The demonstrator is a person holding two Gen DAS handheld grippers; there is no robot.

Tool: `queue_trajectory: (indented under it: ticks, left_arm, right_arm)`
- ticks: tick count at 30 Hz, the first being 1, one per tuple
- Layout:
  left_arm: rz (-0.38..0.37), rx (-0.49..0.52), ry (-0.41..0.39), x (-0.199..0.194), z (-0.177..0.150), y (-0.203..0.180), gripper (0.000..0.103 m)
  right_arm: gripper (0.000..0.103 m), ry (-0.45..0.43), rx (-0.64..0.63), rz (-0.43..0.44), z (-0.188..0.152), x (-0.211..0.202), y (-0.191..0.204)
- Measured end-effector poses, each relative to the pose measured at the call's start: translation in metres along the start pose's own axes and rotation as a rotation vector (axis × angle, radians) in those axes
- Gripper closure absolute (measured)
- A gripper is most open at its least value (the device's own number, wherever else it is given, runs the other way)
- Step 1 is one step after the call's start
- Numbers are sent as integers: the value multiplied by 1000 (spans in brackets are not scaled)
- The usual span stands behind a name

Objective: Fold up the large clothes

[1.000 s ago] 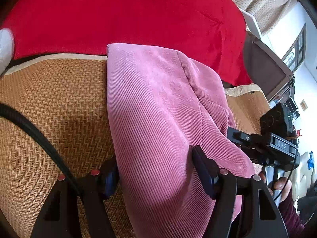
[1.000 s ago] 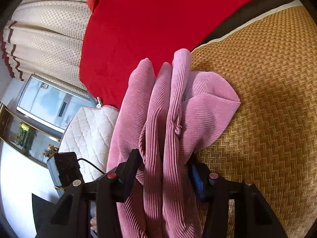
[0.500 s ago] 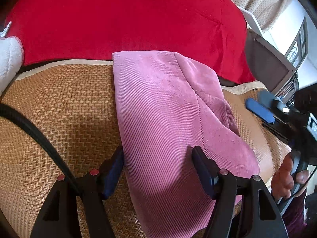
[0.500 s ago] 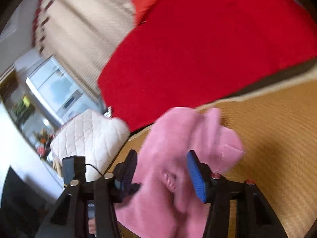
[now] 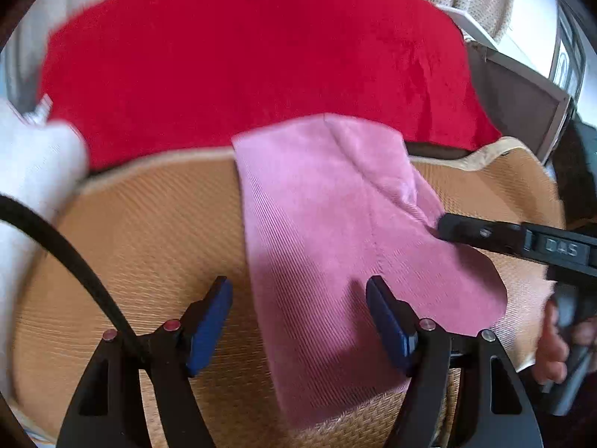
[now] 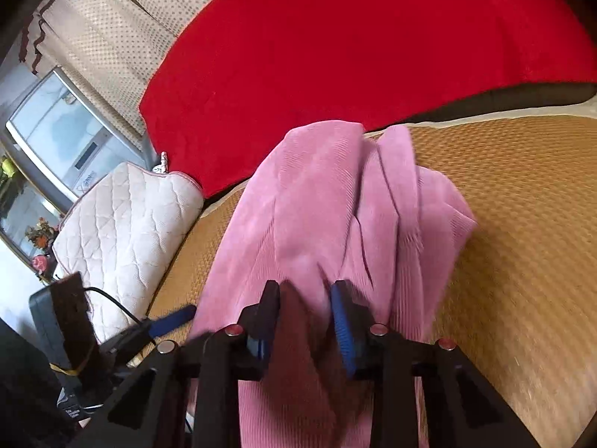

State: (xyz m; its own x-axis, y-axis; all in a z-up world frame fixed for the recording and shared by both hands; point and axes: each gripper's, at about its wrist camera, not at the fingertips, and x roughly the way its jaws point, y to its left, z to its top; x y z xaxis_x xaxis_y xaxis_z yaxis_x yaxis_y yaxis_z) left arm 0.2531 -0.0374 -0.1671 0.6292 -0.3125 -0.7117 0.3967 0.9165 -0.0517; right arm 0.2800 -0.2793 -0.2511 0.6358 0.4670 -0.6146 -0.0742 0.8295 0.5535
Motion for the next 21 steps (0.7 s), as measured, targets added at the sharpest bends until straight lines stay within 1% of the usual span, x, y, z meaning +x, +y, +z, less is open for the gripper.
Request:
queue_trajectory:
  ticks: [1, 2, 3, 5, 8, 9, 11, 13, 14, 18, 19, 21]
  left_arm:
    - [41, 8, -35, -15, -4, -5, 22]
    - [75, 10, -64, -26, -8, -6, 19]
    - [109, 9, -89, -37, -13, -8, 18]
    - [179, 9, -127, -61, -22, -12, 17]
    - [261, 11, -141, -88, -31, -13, 14]
    - [271, 9, -144, -90, -32, -9, 14]
    - [282, 2, -162, -110, -36, -10, 13]
    - [289, -27, -178, -131, -35, -12, 12]
    - [290, -40, -186, -142, -35, -13, 11]
    - [349, -77, -201, -181, -35, -18, 10]
    - [357, -80, -203, -186, -35, -20, 10]
    - [376, -86, -225, -204, -37, -23, 10]
  right_arm:
    - [62, -19, -21, -24, -4, -14, 5]
    - [40, -41, -46, -56, -8, -26, 14]
    - [27, -73, -75, -90, -12, -39, 21]
    - [27, -123, -129, -136, -20, -64, 37]
    - [27, -144, -169, -210, -25, -88, 65]
    - [27, -159, -180, -232, -28, -99, 74]
    - [27, -184, -199, -258, -35, -114, 90]
    - [27, -190, -218, -283, -42, -126, 104]
    - [27, -188, -228, -290, -45, -132, 111]
    - [27, -181, -256, -295, -66, -160, 135]
    - [27, -182, -260, -297, -70, -165, 139]
    - [27, -192, -272, -301, -77, -176, 149]
